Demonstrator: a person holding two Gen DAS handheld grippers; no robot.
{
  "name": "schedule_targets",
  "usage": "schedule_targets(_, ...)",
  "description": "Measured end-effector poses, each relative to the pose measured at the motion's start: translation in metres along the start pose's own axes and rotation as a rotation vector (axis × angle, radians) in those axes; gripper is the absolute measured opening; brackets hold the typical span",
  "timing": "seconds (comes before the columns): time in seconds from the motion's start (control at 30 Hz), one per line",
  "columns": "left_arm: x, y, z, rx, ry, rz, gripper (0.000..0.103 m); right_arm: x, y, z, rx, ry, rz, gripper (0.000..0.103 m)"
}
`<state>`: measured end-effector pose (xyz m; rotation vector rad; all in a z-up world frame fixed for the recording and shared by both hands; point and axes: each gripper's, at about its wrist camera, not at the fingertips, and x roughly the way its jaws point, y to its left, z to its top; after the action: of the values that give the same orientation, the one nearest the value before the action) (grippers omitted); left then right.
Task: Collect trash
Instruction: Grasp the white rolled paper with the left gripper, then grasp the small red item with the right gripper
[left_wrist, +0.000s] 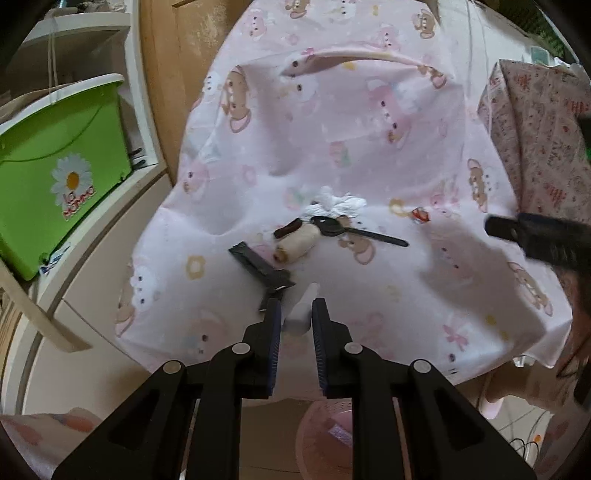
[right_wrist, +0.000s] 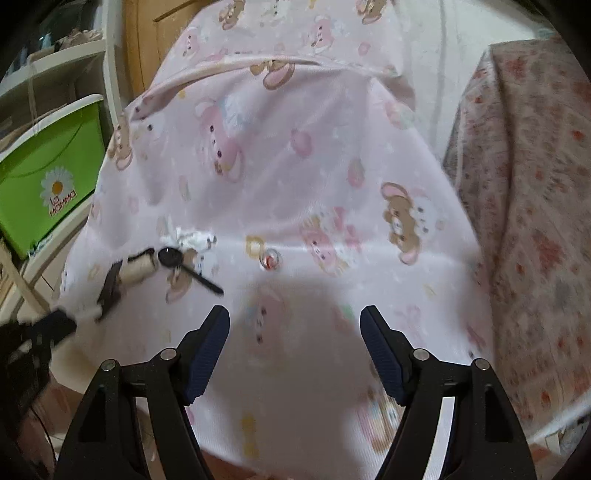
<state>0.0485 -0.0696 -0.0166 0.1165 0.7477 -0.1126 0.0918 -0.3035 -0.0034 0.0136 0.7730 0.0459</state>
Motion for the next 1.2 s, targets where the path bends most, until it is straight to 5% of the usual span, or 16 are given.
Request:
schedule_targets(0.1, 0.003, 0.007, 0.000, -0.037, 0.009, 0.002, 0.016, 0.029, -0.002, 0.018, 0.043, 0.064, 0.083, 0.075)
schedule_targets(0.2, 0.004, 0.013, -0.001, -0.058, 0.004, 0.008, 0.016, 0.054, 0.005, 0.031, 0.027, 0.068, 0.060, 0.073)
schedule_targets(0.53, 0.005, 0.018, 0.001, -0.082, 0.003, 0.001, 0.016, 0.110, 0.032, 0.044, -0.090, 0.134, -0.009, 0.037)
schedule_targets(0.67, 0.002, 0.017, 0.001, -0.078, -0.004, -0.007, 0.016, 0.117, 0.031, 0.044, -0.063, 0.154, 0.010, 0.014)
schedule_targets(0.83, -0.001, 0.019, 0.000, -0.084, -0.006, -0.002, 0.016, 0.105, 0.026, 0.043, -0.047, 0.119, 0.051, 0.006)
schedule_targets(1.2, -0.027, 0.014, 0.006, -0.071, -0.040, -0.026, 0.016, 0.017, 0.024, 0.018, -0.041, 0.011, 0.147, 0.006)
